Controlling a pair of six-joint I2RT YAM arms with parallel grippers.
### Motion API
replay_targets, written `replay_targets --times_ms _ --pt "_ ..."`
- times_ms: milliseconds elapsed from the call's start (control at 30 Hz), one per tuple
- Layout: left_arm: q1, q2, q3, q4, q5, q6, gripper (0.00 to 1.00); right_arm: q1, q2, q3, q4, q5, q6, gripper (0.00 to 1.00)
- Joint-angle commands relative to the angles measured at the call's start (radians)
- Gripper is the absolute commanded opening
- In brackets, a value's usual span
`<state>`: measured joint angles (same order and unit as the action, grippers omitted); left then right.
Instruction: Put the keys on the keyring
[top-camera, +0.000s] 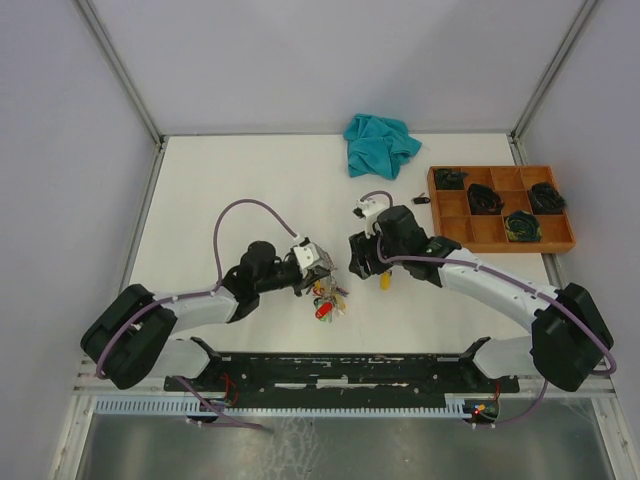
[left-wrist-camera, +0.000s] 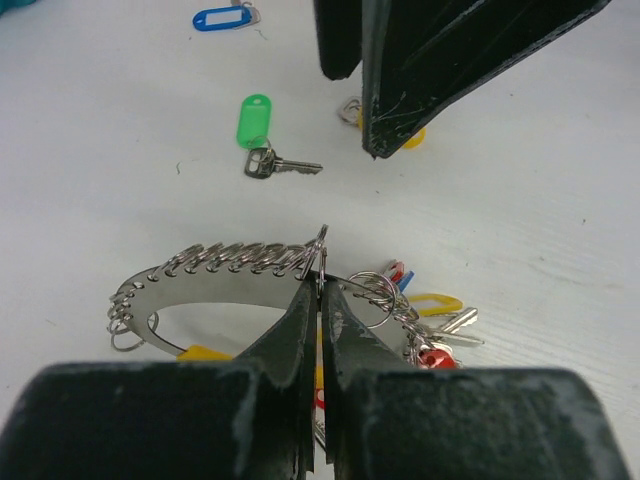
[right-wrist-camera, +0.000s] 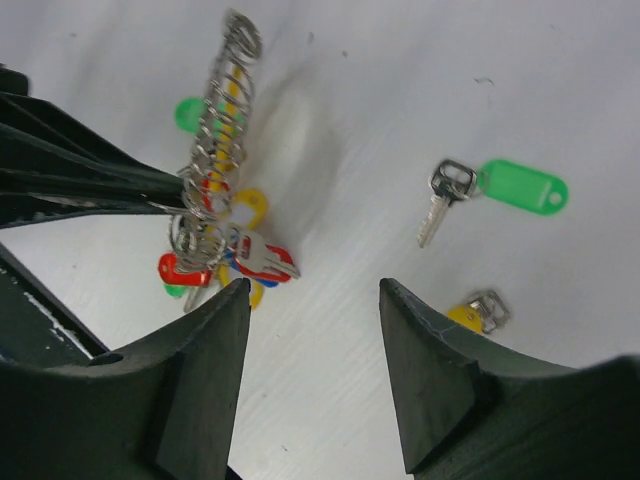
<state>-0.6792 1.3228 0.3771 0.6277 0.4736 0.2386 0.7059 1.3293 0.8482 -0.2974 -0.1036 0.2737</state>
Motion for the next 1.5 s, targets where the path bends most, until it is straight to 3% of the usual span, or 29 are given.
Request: replay_targets --times_ms 0,133,667,867,1067,1467 --pt "0.022 0.002 0.027 0.111 0.127 -0.058 0.03 0.0 -0.016 -0.002 0.177 -0.192 -0.05 0.61" --pt "0.039 0.007 0.022 0.138 0.173 -0.067 0.03 0.0 0.008 -0.002 0.196 -0.271 -0.073 0.58" --pt "0.045 0.021 0.01 0.17 0.286 -0.038 0.03 0.0 0.047 -0.008 0.19 -0.258 -0.102 0.47" --pt "0.036 0.012 -0.01 0.173 0.325 0.045 0.03 0.0 0.044 0.003 0.198 -0.28 -0.076 0.44" --pt "-0.004 -0.019 -0.047 0.173 0.272 0.165 0.03 0.001 0.057 0.03 0.173 -0.31 -0.036 0.37" --pt "-0.125 -0.094 -0.128 0.229 -0.016 0.338 0.03 0.001 0.115 0.113 0.023 -0.261 0.054 0.32"
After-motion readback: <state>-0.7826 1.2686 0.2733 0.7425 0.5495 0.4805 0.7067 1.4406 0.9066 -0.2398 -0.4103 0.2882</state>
